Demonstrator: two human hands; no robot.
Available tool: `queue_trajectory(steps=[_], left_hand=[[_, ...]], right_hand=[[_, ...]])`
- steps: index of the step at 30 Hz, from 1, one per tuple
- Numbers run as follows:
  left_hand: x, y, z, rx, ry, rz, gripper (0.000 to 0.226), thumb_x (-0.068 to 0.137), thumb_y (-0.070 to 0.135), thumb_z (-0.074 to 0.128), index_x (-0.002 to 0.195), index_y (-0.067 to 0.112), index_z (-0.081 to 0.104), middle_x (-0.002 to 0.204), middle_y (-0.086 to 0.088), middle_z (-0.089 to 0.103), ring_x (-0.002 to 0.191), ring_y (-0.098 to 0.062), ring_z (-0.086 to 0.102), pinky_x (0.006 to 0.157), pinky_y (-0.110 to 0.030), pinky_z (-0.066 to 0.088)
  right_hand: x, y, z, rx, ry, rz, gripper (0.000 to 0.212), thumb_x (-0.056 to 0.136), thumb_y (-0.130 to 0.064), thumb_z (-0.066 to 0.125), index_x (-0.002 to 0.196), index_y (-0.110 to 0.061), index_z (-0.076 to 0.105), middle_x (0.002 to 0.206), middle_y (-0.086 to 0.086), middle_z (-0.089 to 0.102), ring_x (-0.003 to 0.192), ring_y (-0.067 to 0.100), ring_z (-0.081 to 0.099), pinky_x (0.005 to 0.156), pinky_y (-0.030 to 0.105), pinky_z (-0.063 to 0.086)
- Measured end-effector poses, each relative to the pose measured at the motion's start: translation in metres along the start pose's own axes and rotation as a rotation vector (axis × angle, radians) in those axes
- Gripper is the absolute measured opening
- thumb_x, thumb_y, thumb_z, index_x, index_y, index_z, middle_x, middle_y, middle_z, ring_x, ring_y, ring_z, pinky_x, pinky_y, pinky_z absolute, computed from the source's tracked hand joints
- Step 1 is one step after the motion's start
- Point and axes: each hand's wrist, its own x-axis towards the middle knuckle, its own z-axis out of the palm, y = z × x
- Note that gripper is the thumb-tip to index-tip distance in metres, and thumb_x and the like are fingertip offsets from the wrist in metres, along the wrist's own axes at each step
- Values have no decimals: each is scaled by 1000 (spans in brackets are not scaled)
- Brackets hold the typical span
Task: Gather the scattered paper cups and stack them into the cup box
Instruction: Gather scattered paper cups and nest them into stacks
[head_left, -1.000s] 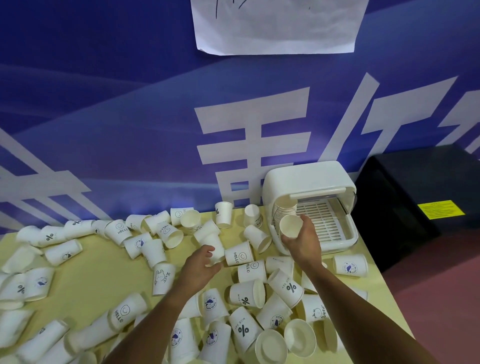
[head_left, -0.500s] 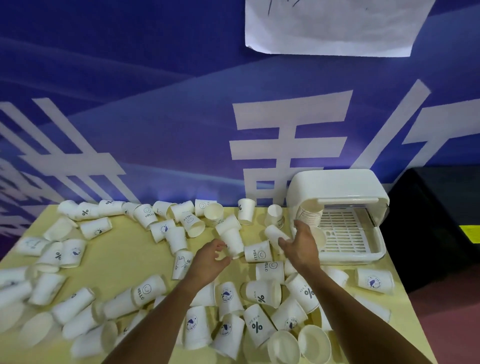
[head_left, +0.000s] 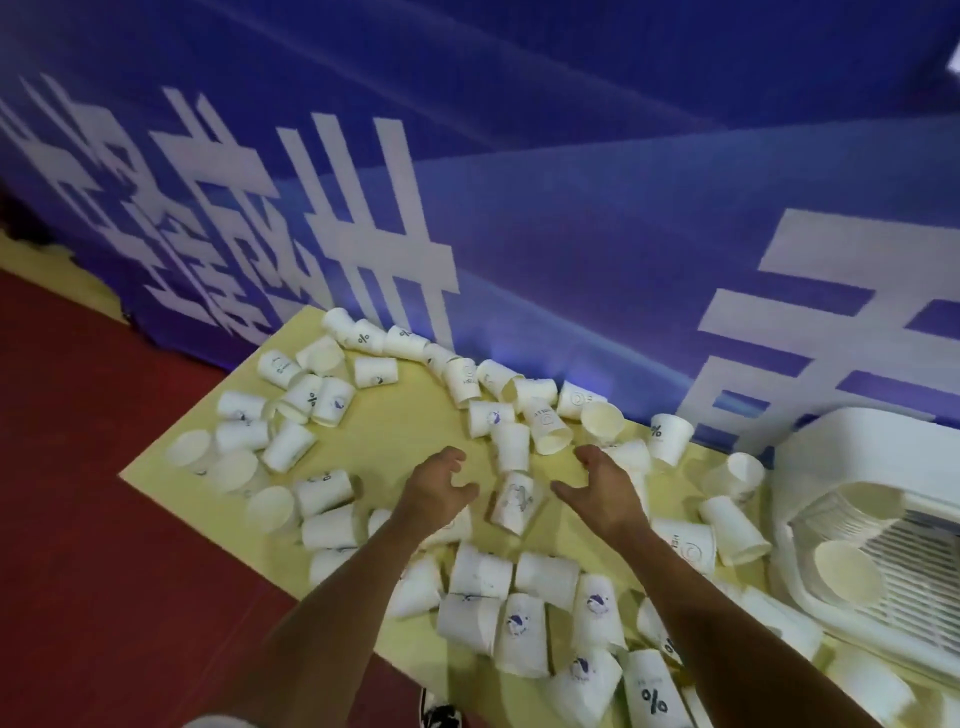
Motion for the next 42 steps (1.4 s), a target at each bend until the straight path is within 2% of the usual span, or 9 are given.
queue_trajectory(steps=[4,8,12,16,21,26,35,42], left_hand=[[9,-39,-37,-27,79,-68,44,78,30,78,117,19,60,109,0,63,95,-14,59,88,-26,49],[20,-72,-69,-71,105,-129,43,78,30,78,116,21,59,110,-1,62,100,-18,61,91,-32,50],[32,-109,-105,-119,150,-189,43,78,27,77,116,19,58,107,2,59,104,-21,60,94,-37,49],[50,-142,-135,-137,185,-257,46,79,29,76,119,17,58,113,-3,61,109,-22,59,95,-38,49],[79,-174,-165,-16,214,-283,50,80,35,72,124,22,54,124,2,59,112,-17,57,98,-34,42],[106,-202,-188,125,296,-297,54,76,36,73,124,21,55,120,-3,57,111,-25,58,95,-37,43],[140,-229,-183,368,91,-271,70,76,31,70,139,22,39,130,-6,48,121,-26,48,98,-41,37],[152,-233,-173,436,61,-222,76,78,26,66,145,24,29,135,-3,46,128,-25,40,104,-42,32]], right_hand=[[24,-51,37,-37,-72,-66,71,85,-36,77,143,-11,47,143,7,55,129,23,53,102,30,41],[46,-94,74,-71,-134,-117,72,84,-39,76,144,-13,47,142,6,55,127,22,54,98,29,42],[67,-134,115,-128,-206,-164,72,85,-39,76,144,-10,46,144,9,52,129,24,52,103,32,42],[87,-167,152,-171,-259,-193,71,85,-38,76,143,-10,47,144,10,52,129,23,53,100,30,42],[114,-198,197,-217,-313,-208,69,86,-39,74,143,-11,46,143,10,52,128,24,53,100,33,44],[142,-223,239,-222,-356,-190,70,86,-41,73,143,-14,45,142,8,52,123,24,56,97,35,49],[189,-251,292,-195,-329,-101,74,87,-43,73,143,-8,41,139,13,55,126,28,55,98,37,48],[208,-268,320,-155,-215,-50,70,90,-48,66,136,-3,39,130,18,57,120,37,57,95,45,49]])
